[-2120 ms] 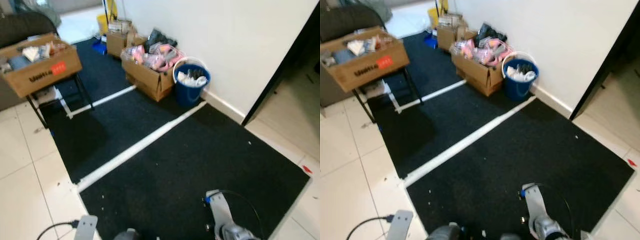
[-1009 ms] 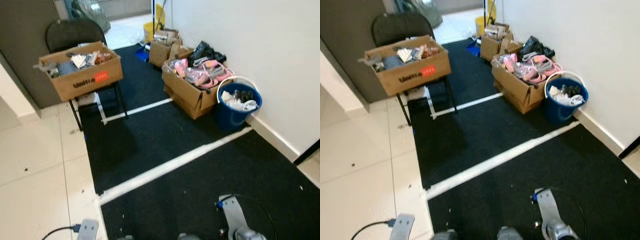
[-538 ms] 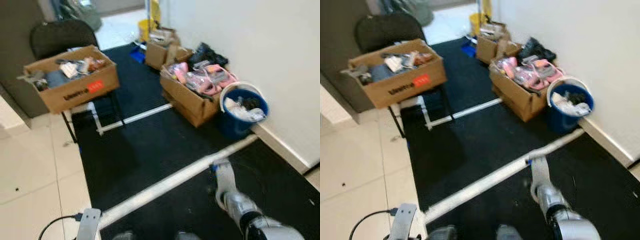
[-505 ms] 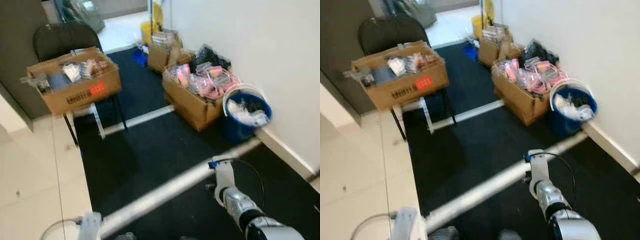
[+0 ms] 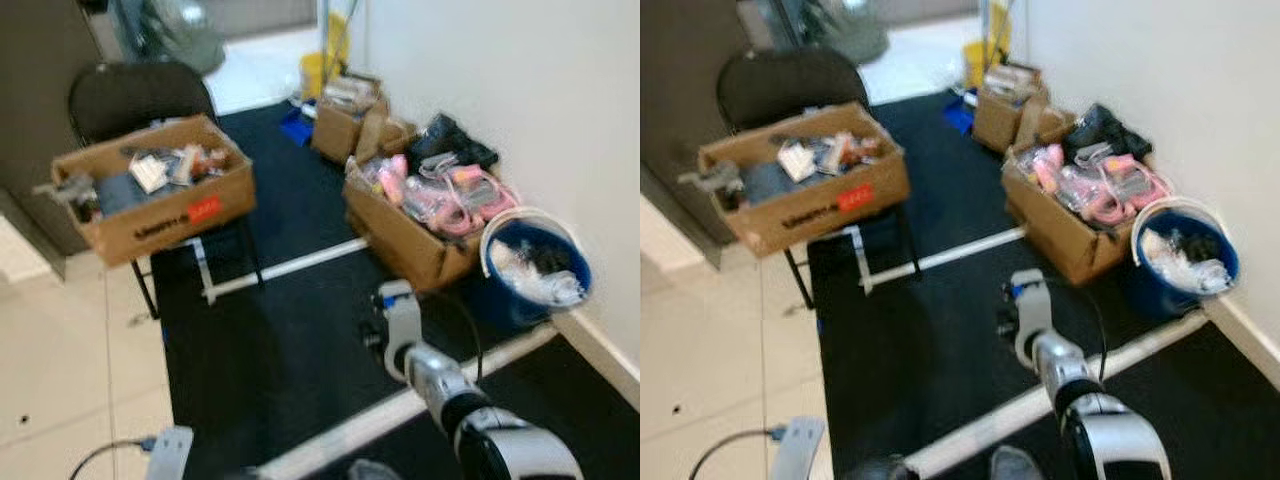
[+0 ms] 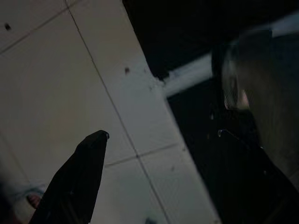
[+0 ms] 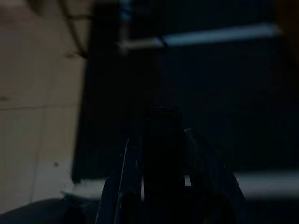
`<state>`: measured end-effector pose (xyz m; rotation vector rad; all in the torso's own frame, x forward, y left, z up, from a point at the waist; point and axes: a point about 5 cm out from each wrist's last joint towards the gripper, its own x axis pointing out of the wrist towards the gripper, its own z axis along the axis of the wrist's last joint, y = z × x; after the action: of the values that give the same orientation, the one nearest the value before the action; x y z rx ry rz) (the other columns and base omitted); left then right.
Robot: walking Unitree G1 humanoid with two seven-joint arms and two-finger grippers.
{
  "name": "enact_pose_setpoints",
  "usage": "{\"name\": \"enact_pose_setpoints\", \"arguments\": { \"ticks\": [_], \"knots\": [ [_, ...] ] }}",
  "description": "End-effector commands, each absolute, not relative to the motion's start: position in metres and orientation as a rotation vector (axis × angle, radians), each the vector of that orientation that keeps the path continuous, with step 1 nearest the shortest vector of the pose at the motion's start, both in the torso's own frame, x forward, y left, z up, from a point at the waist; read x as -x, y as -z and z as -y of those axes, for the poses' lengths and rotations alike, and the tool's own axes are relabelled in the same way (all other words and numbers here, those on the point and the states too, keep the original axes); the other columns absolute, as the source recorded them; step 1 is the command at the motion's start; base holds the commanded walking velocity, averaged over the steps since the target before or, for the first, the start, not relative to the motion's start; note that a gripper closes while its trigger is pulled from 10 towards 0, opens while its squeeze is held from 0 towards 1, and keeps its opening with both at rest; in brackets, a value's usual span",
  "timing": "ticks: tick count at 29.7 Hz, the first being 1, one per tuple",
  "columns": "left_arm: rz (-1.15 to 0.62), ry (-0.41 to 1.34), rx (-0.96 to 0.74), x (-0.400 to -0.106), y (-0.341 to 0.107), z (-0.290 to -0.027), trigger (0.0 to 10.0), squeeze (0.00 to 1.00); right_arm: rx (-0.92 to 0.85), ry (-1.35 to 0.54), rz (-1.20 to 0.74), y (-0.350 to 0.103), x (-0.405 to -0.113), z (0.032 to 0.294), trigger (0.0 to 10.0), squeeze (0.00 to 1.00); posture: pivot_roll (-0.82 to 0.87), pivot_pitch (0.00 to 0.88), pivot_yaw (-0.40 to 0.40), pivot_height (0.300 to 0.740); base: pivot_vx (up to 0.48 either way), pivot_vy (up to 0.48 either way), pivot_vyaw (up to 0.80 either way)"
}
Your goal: Picking trash to rubbish bin
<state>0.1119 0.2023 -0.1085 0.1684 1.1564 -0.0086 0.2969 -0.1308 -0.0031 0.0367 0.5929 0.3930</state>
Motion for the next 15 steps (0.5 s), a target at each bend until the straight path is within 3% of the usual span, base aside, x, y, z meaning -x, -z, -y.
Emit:
{"name": "enact_pose_setpoints", "arguments": {
  "ticks": [1,7,15],
  "knots": [
    [-1.204,0.024,-0.175,-0.099,0.112,-0.203,10.0,0.0,-0.044,-0.472,-0.557,-0.003,-0.301,0.113,10.0,0.0,0.0,0.047,0.031,0.74,0.48,0.0,0.77],
    [-1.203,0.029,-0.178,-0.1,0.112,-0.203,10.0,0.0,-0.09,-0.539,-0.496,-0.016,-0.309,0.1,10.0,0.0,0.0,0.046,0.033,0.74,0.48,0.0,0.77],
    [-1.202,0.03,-0.171,-0.1,0.112,-0.201,10.0,0.0,-0.185,-0.664,-0.384,-0.042,-0.323,0.079,10.0,0.0,0.0,0.054,0.03,0.74,0.48,0.0,0.0]
  ]
}}
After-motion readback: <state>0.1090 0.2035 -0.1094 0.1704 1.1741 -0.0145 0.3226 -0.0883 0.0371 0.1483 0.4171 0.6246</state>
